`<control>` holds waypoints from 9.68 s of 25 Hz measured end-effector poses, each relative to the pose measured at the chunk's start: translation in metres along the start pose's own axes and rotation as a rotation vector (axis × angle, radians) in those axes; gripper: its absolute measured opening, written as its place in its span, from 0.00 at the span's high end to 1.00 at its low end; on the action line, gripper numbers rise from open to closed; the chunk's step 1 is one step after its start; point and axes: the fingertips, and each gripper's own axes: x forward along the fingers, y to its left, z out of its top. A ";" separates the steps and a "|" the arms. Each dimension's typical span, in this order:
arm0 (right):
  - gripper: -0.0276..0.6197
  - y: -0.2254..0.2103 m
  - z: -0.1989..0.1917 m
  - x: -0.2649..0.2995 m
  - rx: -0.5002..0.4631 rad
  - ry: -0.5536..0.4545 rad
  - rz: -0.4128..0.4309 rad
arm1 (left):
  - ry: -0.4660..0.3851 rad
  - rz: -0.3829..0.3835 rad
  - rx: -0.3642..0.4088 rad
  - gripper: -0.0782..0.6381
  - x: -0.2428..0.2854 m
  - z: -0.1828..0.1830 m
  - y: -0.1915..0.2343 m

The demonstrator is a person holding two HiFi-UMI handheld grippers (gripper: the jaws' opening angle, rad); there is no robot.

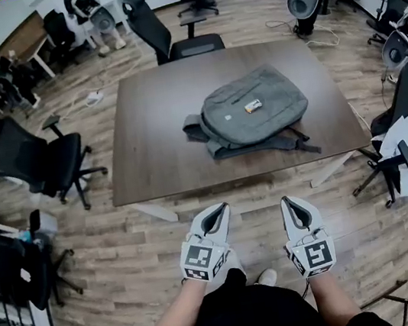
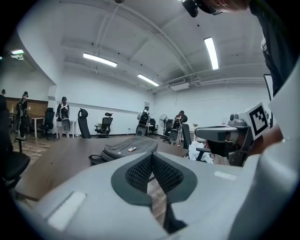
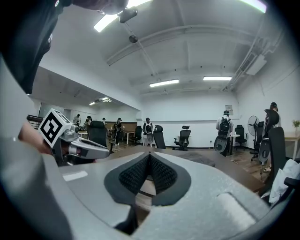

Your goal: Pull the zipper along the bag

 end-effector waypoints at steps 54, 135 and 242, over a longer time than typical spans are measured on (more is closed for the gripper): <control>0.95 -0.123 -0.062 0.215 0.029 0.135 0.284 | 0.219 0.149 0.099 0.87 0.177 -0.025 0.115; 0.83 -0.031 -0.173 0.285 -0.703 0.575 0.586 | 0.472 -0.025 0.210 0.86 0.234 -0.091 0.140; 0.87 -0.031 -0.173 0.205 -0.769 0.625 0.743 | 0.622 -0.283 0.321 0.85 0.207 -0.102 0.133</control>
